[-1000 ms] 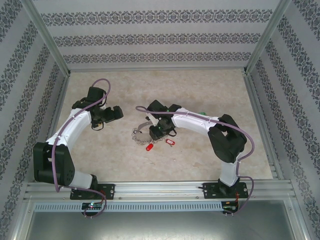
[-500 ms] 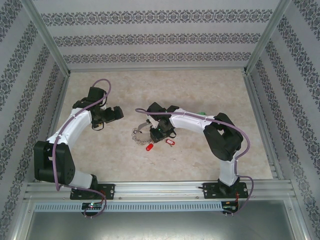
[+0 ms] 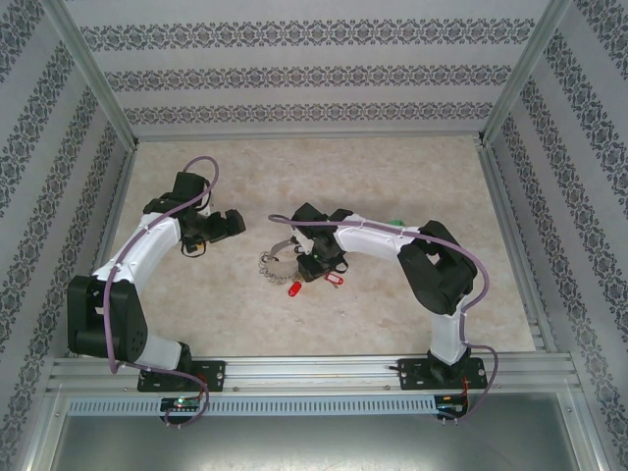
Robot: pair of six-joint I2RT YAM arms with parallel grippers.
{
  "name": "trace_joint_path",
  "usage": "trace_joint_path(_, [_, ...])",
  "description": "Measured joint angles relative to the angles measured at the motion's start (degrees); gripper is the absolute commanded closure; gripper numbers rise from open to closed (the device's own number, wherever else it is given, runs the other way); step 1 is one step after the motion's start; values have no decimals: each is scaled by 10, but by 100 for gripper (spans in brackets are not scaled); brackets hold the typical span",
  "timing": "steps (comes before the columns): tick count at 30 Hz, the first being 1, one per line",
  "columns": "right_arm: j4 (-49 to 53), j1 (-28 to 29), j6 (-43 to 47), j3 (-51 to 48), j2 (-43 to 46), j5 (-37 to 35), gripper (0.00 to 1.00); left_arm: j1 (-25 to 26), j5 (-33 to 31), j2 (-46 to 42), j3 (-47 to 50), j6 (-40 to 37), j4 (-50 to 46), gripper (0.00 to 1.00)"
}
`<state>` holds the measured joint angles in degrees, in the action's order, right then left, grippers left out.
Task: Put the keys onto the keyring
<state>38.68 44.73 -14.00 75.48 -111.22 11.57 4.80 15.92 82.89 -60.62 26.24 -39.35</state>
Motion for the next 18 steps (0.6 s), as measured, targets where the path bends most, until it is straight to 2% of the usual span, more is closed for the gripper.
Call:
trace_joint_path(10, [-1,0,-2,11,-7,-14,74,0,11,4,0,0,0,0])
trace_joint_path(18, [-1,0,-7,15,-10,-45,83,0,20,13,0,0,3,0])
